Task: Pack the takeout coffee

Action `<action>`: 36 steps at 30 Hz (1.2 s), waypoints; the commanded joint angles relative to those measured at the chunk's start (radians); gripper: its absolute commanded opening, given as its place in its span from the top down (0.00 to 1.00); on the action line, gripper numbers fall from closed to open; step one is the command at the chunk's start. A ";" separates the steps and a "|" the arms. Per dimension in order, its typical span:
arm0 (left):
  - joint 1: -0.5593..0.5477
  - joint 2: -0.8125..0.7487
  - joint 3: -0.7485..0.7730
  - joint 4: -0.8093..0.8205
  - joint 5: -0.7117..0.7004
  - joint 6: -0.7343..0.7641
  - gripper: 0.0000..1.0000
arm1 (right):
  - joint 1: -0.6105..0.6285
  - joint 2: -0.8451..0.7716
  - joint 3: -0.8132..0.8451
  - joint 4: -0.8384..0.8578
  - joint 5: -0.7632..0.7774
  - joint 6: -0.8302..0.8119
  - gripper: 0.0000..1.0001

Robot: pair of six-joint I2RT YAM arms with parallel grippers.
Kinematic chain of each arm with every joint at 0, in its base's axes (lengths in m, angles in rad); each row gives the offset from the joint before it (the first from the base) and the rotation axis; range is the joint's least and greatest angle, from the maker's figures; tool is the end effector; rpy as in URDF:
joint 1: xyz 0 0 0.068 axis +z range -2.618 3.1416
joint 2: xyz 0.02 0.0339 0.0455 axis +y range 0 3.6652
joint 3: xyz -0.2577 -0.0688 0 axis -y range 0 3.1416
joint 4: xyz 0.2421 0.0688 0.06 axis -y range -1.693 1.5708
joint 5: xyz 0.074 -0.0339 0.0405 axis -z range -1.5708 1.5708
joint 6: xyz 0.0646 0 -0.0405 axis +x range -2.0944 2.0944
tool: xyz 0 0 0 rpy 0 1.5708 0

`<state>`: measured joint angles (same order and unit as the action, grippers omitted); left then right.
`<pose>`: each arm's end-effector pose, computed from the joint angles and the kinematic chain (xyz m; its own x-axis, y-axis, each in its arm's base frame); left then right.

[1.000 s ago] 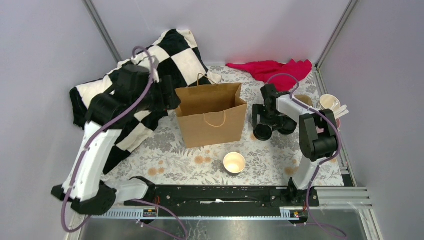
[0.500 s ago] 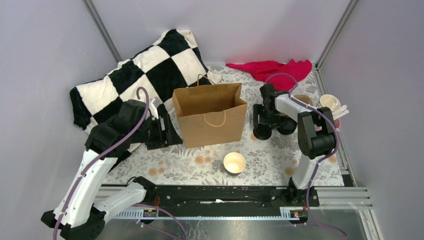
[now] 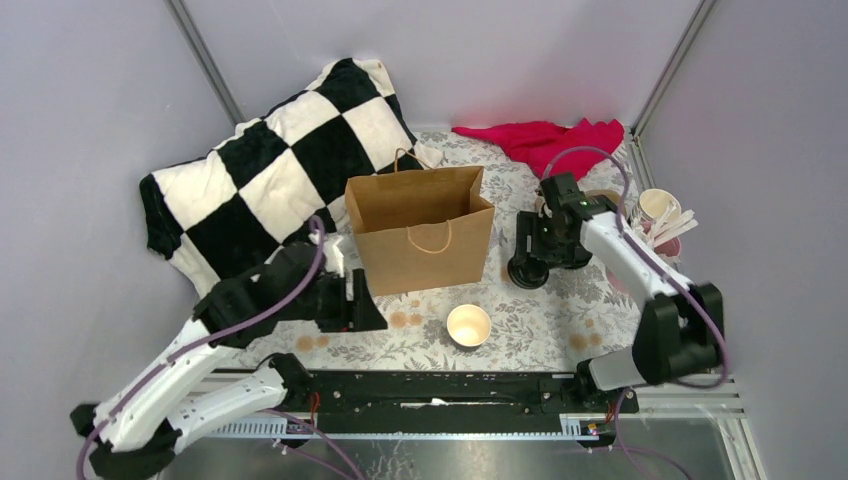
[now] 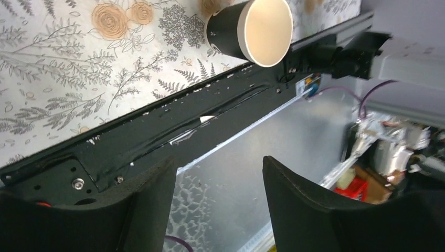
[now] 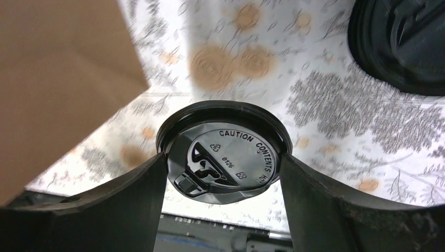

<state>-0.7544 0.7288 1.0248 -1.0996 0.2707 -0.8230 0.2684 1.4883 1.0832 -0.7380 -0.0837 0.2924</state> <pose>0.0876 -0.1060 0.3151 -0.9397 -0.0864 -0.3309 0.1561 0.7525 -0.6398 0.2901 0.0854 0.2041 -0.9259 0.0432 -0.3752 -0.0322 0.9808 0.1924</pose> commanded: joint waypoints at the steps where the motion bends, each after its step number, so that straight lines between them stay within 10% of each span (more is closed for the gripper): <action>1: -0.268 0.060 -0.011 0.199 -0.249 -0.094 0.34 | 0.067 -0.156 -0.017 -0.137 -0.095 0.029 0.29; 6: -0.536 0.150 -0.011 0.279 -0.524 -0.139 0.34 | 0.273 -0.266 0.024 -0.229 -0.065 0.121 0.29; 20: -0.577 0.043 -0.138 0.347 -0.598 -0.271 0.33 | 0.744 -0.272 0.138 -0.279 0.187 0.354 0.31; 36: -0.586 0.099 -0.113 0.333 -0.589 -0.283 0.33 | 0.836 -0.150 0.133 -0.230 0.288 0.536 0.27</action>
<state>-1.3346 0.8234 0.8898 -0.7990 -0.3008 -1.1042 1.0935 1.3270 1.2194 -1.0019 0.1658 0.7788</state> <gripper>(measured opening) 0.671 0.793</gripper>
